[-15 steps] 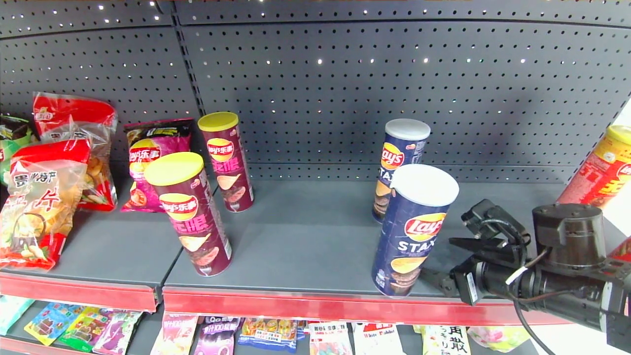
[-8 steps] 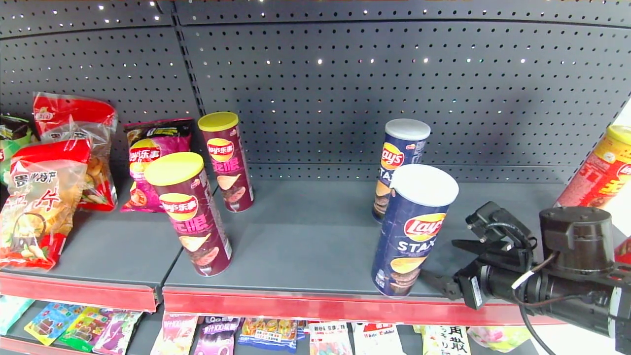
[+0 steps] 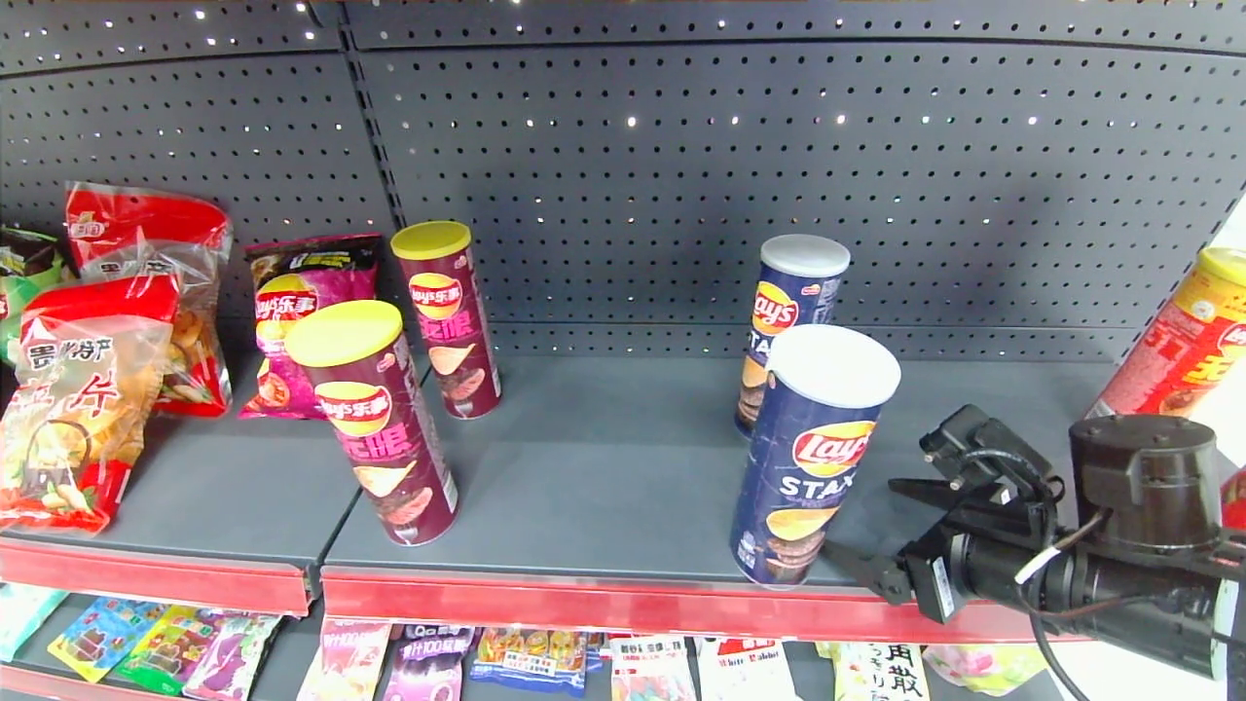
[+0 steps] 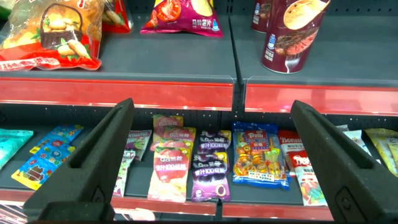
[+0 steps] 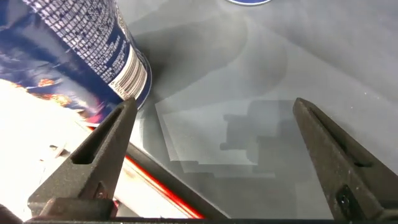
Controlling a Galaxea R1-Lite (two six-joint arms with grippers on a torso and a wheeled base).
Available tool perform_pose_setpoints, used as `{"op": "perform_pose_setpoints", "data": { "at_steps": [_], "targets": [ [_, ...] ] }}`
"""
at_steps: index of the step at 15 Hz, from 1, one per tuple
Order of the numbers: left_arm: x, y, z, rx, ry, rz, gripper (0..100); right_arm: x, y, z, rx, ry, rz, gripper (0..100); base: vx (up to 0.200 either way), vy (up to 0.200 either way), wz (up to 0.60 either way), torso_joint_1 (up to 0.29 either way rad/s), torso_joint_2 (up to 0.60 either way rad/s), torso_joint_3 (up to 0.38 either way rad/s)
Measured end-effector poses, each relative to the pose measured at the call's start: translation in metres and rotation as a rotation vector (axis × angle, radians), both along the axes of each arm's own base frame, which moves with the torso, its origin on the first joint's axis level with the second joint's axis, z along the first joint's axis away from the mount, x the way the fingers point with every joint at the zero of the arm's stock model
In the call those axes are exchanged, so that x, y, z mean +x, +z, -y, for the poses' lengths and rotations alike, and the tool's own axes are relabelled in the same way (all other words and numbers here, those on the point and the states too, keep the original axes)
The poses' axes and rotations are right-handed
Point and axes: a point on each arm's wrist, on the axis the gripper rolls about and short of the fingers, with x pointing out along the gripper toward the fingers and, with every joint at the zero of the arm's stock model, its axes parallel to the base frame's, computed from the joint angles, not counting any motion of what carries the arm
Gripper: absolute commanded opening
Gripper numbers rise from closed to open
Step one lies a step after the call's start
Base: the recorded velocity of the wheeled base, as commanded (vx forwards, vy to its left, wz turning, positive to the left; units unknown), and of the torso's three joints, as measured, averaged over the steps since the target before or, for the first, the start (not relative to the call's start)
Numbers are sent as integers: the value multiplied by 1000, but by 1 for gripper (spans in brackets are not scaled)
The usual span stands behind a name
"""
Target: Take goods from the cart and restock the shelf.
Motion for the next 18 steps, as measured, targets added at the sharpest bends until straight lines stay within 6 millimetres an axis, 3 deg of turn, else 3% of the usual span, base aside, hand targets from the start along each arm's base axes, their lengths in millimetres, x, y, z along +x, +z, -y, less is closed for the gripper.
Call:
{"op": "perform_pose_setpoints", "data": {
  "at_steps": [5,9,11,18],
  "targets": [
    [0,0,0,0,0,0,100,6,1,0,2,-13,5,100,0,0,0,0,0,0],
    [0,0,0,0,0,0,100,-2,-1,8,-4,-33,-5,100,0,0,0,0,0,0],
    [0,0,0,-1,0,0,100,-17,0,17,0,-43,2,100,0,0,0,0,0,0],
    [0,0,0,0,0,0,100,-101,2,57,39,-113,123,100,0,0,0,0,0,0]
  ]
}}
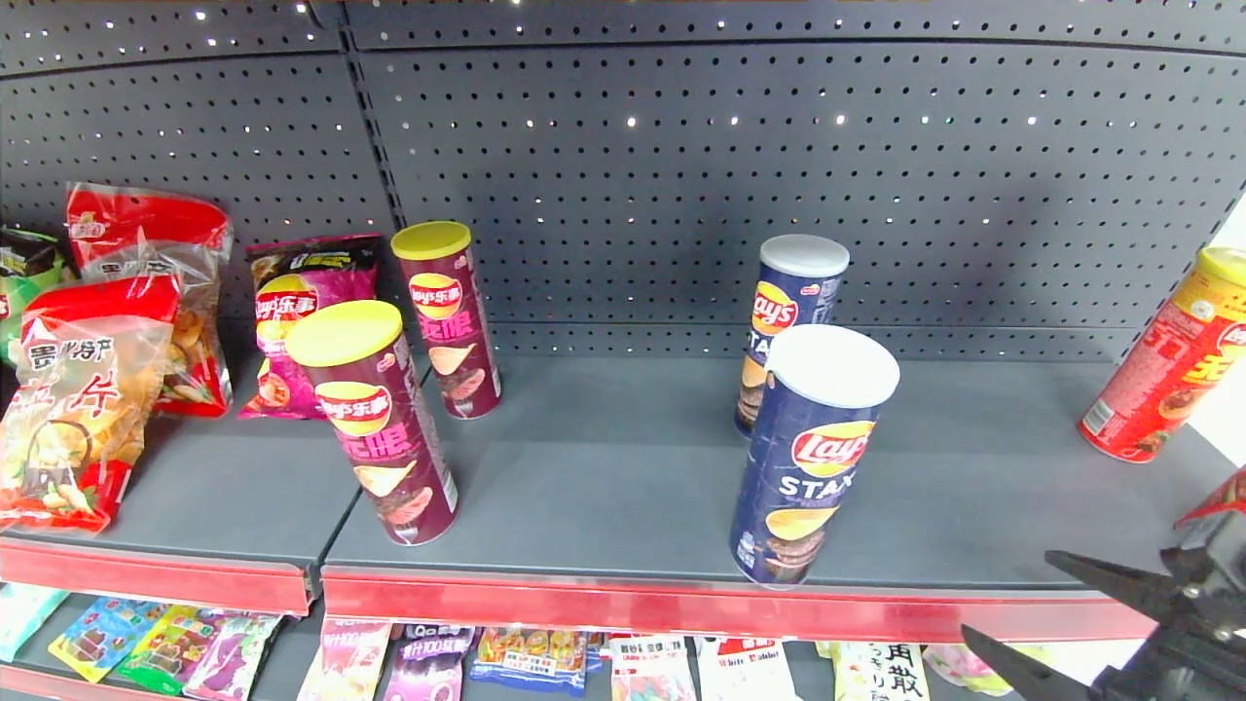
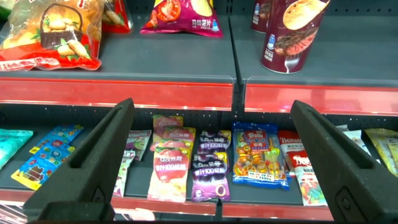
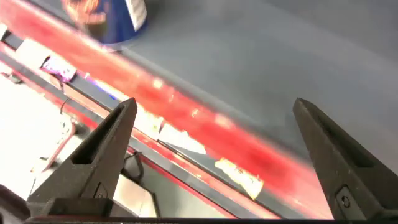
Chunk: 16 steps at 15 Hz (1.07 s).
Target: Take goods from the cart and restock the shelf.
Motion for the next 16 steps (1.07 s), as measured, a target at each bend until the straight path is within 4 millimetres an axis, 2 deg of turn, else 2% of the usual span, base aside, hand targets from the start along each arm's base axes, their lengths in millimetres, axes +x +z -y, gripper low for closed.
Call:
{"op": "perform_pose_setpoints", "data": {
  "at_steps": [4,7,9,13,16],
  "targets": [
    [0,0,0,0,0,0,100,-43,0,23,26,-152,106,100,0,0,0,0,0,0],
    [0,0,0,0,0,0,100,-77,-8,30,40,-207,186,100,0,0,0,0,0,0],
    [0,0,0,0,0,0,100,-96,-17,32,31,-256,174,100,0,0,0,0,0,0],
    [0,0,0,0,0,0,100,-115,-13,33,34,-410,302,100,0,0,0,0,0,0],
    [0,0,0,0,0,0,100,-117,-23,33,54,-463,326,100,0,0,0,0,0,0]
  ]
}}
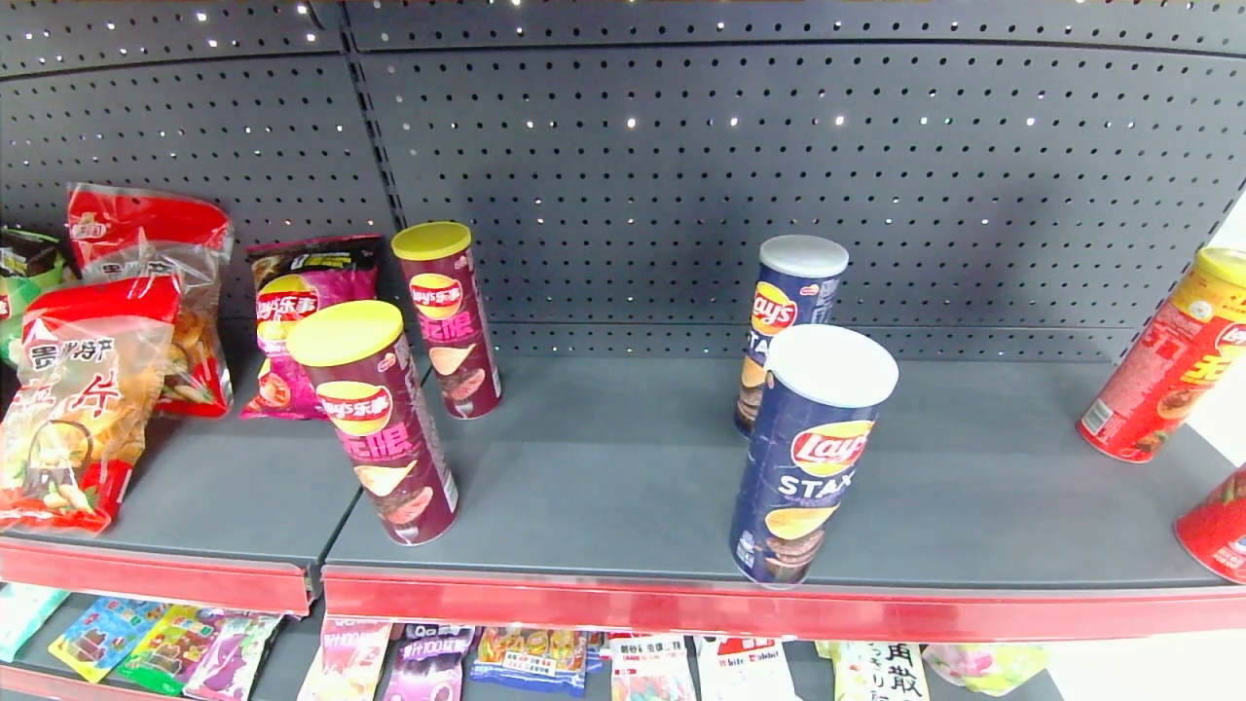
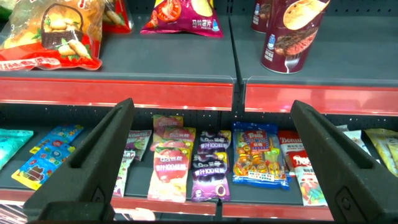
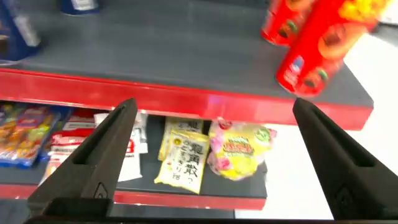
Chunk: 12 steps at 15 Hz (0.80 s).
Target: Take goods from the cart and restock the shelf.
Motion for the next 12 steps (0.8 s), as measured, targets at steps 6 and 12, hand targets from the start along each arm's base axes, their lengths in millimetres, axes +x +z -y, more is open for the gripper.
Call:
{"op": "perform_pose_setpoints", "data": {
  "at_steps": [6,12],
  "targets": [
    [0,0,0,0,0,0,100,-3,-6,-1,17,188,28,100,0,0,0,0,0,0],
    [0,0,0,0,0,0,100,-6,-7,-2,42,185,99,100,0,0,0,0,0,0]
  ]
}}
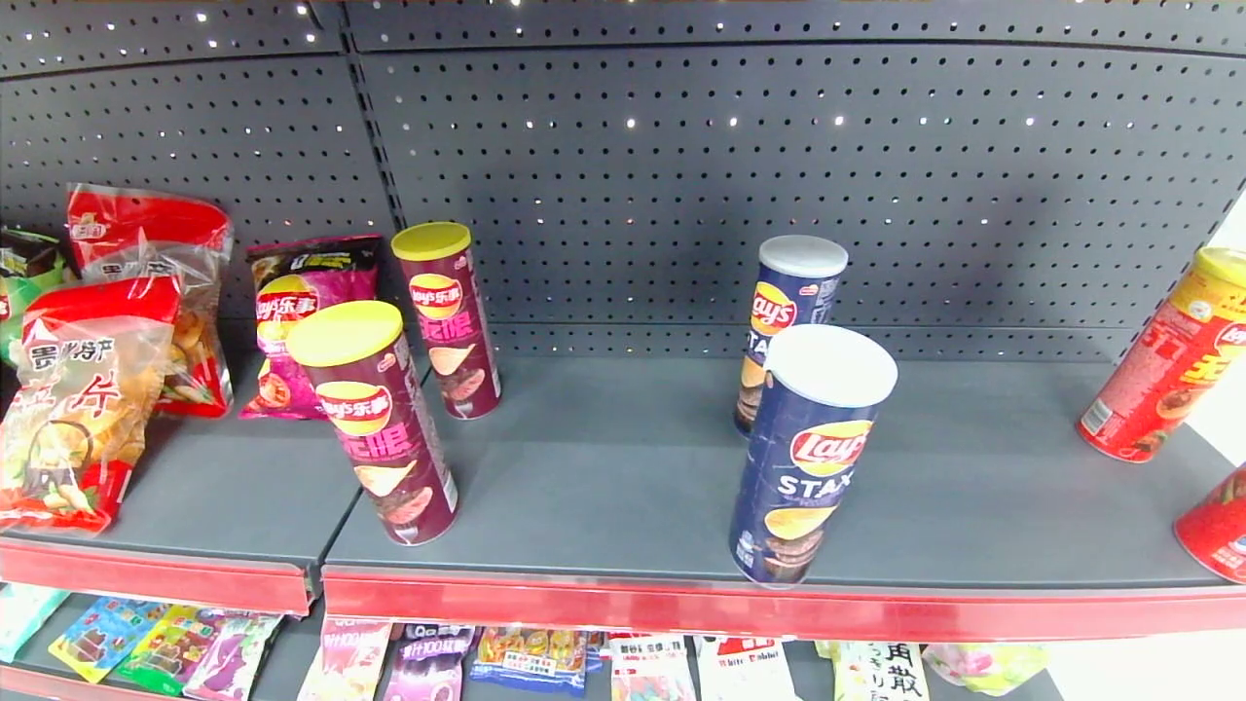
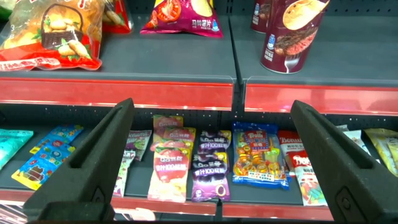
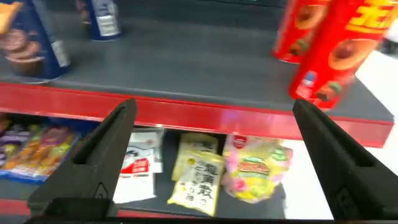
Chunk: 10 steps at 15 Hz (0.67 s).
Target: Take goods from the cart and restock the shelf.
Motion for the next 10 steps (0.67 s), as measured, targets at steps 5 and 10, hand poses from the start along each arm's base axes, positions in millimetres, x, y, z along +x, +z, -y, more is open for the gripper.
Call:
{"op": "perform_pose_setpoints", "data": {
  "at_steps": [5,10],
  "targets": [
    [0,0,0,0,0,0,100,0,-2,-2,69,69,-24,100,0,0,0,0,0,0],
    [0,0,0,0,0,0,100,1,-7,1,43,-55,-50,100,0,0,0,0,0,0]
  ]
}}
